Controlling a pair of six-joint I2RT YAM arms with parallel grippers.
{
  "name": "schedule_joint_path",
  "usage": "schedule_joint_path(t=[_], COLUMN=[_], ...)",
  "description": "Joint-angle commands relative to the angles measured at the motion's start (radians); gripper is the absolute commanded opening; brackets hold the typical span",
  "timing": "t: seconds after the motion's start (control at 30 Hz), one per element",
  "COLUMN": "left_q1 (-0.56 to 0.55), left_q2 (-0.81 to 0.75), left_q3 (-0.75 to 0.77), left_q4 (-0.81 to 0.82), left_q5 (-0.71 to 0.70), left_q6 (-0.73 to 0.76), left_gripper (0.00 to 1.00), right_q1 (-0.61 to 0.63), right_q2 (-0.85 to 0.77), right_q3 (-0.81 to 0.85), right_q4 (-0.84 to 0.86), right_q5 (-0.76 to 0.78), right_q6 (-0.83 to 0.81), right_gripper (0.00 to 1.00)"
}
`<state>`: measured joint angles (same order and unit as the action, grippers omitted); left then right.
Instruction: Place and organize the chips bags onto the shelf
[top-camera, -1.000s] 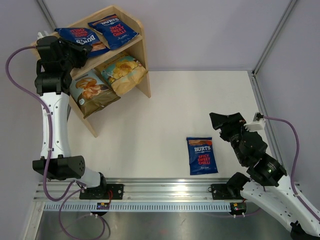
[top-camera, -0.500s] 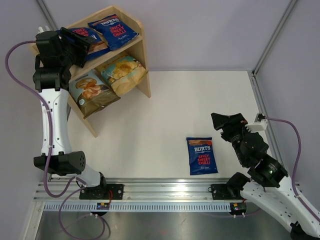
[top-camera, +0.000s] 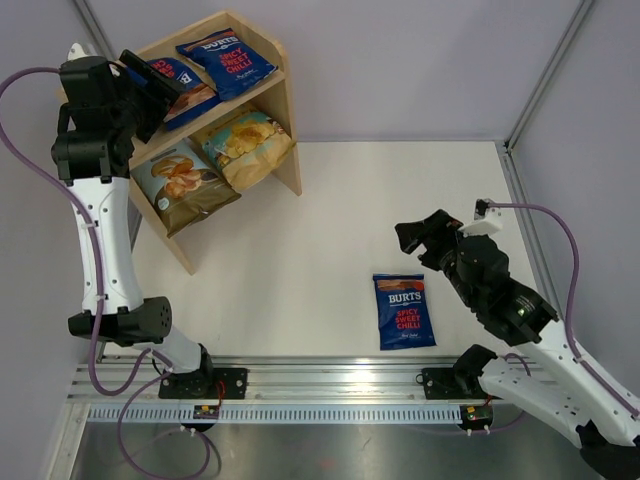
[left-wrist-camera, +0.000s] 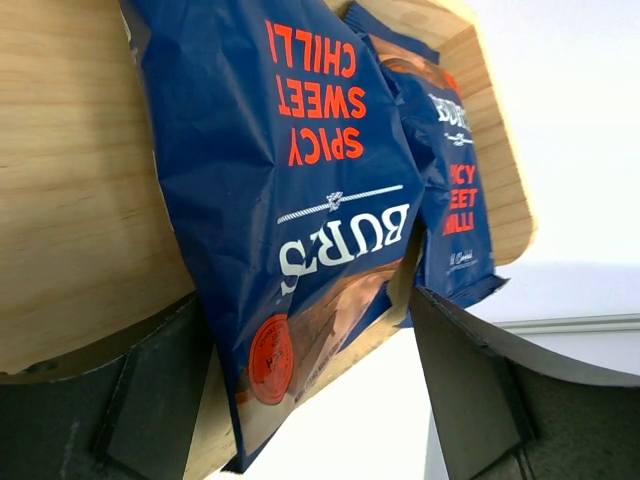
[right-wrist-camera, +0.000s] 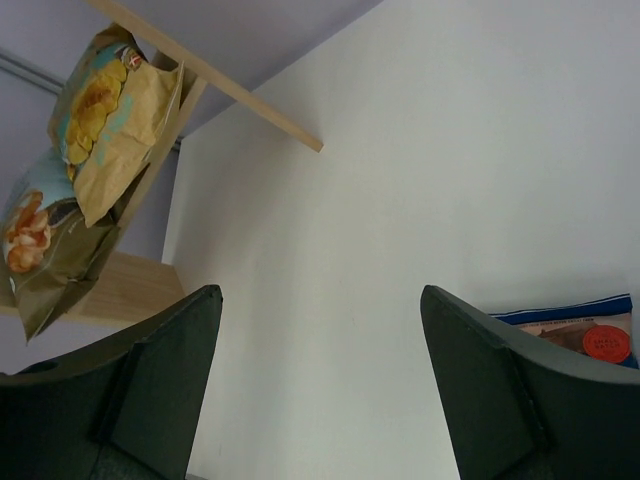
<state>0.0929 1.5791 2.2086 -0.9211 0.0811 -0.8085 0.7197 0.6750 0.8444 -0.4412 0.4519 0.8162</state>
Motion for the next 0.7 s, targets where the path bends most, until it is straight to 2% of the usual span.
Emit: schedule_joint_path(t=[0.0, 0.07, 0.1, 0.13, 0.23, 0.33, 0.53, 0.67], left_q1=[0.004, 0.005, 0.005, 0.005, 0.007, 0.007, 0.007, 0.007], left_q2=[-0.014, -0.016, -0.016, -0.014, 0.002, -0.002, -0.04, -0.126], left_q3=[0.06, 0.092, 0.102, 0.109, 0.152, 0.174, 0.218, 0.166], left_q4=[-0.102, -0.12, -0.125, -0.127, -0.145, -0.145, -0.137, -0.121], left_q5=[-0.049, -0.06, -0.063, -0.066, -0.063, -0.046, 0.005, 0.061], left_q6=[0.083, 0.097, 0.101, 0.106, 0.117, 0.14, 0.184, 0.23], left_gripper=[0.83, 0.87, 0.93, 0.95, 0.99, 0.99, 0.99, 0.99], right_q1=[-0.003, -0.015, -0.023, -0.034, -0.043, -0.061, -0.275, -0.361], right_q2=[0.06, 0.162, 0.2, 0.272, 0.354, 0.392, 0.445, 0.471], right_q3=[0.091, 0.158, 0.18, 0.202, 0.245, 0.234, 0.173, 0.108], right_q4=[0.007, -0.043, -0.056, -0.073, -0.103, -0.116, -0.139, -0.166], right_q5=[-0.079, -0.132, -0.233, -0.284, -0.381, -0.387, -0.449, -0.349], right_q6=[-0.103, -0.188, -0.219, -0.242, -0.284, -0.313, -0.345, -0.365], right_gripper=[0.89, 0.9, 0.9, 0.9, 0.91, 0.91, 0.9, 0.9])
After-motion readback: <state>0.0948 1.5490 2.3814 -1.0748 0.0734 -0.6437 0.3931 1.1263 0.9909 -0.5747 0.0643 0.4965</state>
